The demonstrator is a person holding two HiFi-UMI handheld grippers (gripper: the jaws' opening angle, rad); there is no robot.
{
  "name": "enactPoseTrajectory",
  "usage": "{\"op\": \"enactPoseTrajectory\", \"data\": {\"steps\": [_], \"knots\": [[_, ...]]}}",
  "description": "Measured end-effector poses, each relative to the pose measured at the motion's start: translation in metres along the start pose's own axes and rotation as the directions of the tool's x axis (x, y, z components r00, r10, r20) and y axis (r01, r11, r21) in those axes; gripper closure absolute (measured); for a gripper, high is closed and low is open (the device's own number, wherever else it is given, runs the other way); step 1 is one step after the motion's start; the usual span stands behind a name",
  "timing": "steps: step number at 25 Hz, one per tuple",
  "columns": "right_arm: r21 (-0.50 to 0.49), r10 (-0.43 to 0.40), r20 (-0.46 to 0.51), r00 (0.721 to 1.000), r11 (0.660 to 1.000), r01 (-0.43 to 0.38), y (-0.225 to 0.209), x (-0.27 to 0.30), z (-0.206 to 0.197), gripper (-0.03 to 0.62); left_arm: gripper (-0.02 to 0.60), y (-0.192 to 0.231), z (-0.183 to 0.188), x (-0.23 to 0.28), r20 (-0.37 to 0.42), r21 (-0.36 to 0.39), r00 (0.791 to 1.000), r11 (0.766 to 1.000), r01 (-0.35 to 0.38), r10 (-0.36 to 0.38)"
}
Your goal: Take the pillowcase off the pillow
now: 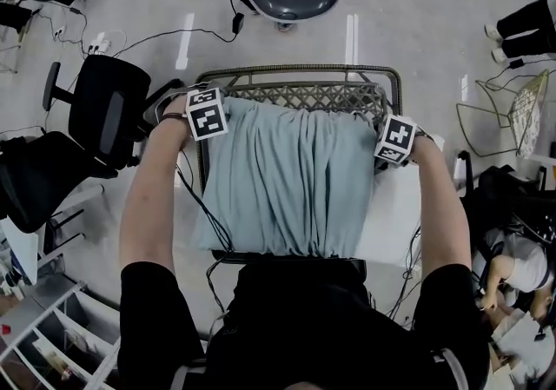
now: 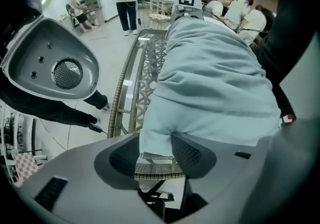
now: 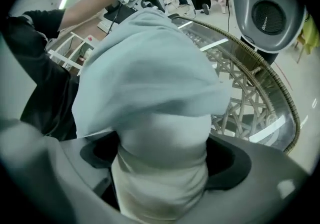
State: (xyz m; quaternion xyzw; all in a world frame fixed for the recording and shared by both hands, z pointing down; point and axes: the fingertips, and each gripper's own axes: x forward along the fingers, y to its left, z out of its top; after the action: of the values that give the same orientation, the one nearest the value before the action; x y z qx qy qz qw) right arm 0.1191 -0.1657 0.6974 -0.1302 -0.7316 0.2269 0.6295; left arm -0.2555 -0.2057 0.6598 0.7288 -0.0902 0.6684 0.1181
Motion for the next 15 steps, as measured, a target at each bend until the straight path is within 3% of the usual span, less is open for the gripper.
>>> {"op": "enactPoseTrajectory", "data": {"steps": [2,7,13,15], "knots": [[-0.014,0.046,0.036,0.998,0.999,-0.046,0.008,-0.001,0.001,0.086,0.404,-0.003,0.001,0.004,-0.024,0.05,0.999,0.998,0.042,-0.041],[-0.043,0.096,0.096,0.991,0.995,-0.092,0.025,-0.022,0.003,0.271,0.55,-0.008,-0.011,0.006,-0.149,0.182,0.988,0.981,0.073,-0.046],[-0.051,0.059,0.094,0.994,0.997,-0.055,0.031,-0.052,0.0,0.324,0.575,-0.015,-0.051,-0.016,-0.273,0.204,0.962,0.977,0.06,-0.002],[-0.047,0.044,0.096,0.994,0.998,-0.04,0.032,-0.061,-0.001,0.335,0.575,-0.021,-0.075,-0.025,-0.291,0.168,0.957,0.984,0.054,-0.003]]}}
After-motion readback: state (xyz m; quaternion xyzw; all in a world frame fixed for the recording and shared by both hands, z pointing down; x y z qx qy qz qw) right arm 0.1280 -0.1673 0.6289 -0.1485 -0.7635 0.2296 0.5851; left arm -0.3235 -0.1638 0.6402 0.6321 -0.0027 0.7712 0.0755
